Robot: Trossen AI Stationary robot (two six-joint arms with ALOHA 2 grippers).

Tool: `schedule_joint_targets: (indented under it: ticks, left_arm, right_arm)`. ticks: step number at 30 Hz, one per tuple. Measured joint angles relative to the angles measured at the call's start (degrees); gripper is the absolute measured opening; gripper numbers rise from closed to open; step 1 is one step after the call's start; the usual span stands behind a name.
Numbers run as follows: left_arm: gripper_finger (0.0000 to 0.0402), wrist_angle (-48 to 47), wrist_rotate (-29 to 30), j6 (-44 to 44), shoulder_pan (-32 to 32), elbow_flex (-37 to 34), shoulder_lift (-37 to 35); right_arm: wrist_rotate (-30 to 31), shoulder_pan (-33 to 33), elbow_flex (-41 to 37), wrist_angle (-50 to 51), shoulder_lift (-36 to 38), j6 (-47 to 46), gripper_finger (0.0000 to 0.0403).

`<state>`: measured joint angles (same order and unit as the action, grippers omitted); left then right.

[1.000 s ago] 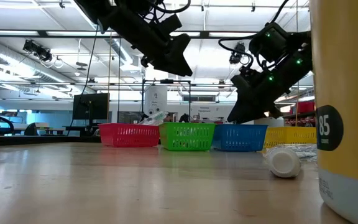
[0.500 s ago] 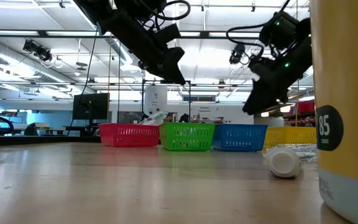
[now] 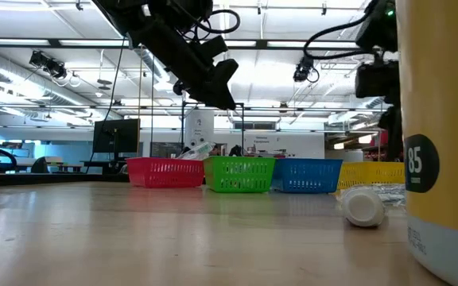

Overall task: Pick & Place Travel size toiletries
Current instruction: Put the white toothpaste into the green bin

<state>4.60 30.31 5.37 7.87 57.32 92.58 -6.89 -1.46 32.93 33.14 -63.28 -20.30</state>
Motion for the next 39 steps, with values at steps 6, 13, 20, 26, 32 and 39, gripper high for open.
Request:
schedule_joint_targets:
  ticks: [6,13,20,26,32,39]
  left_arm:
    - [0.0140,0.0,0.0,5.0,0.8,0.0,0.0]
    - [0.0138,0.0,0.1,7.9,1.2,0.0,0.0]
    - [0.0137,0.0,0.1,8.2,1.2,0.0,0.0]
    - [0.0137,0.0,0.1,9.0,1.2,0.0,0.0]
    - [0.0137,0.0,0.1,9.0,1.2,0.0,0.0]
    - [0.0137,0.0,0.1,8.9,1.2,0.0,0.0]
  right_arm:
    - [8.0,7.2,-1.4,-2.5,0.0,-3.4,0.0179]
    - [13.1,11.8,-5.2,-7.1,-1.6,-5.1,0.0179]
    - [12.5,14.3,-8.1,-9.7,-1.6,-9.2,0.0179]
    - [11.3,16.0,-12.1,-18.7,-1.7,-9.0,0.0179]
    - [13.3,16.7,-15.2,-20.6,-1.7,-7.8,0.0179]
    - [14.4,16.8,-16.4,-22.5,-1.6,-5.3,0.0163]
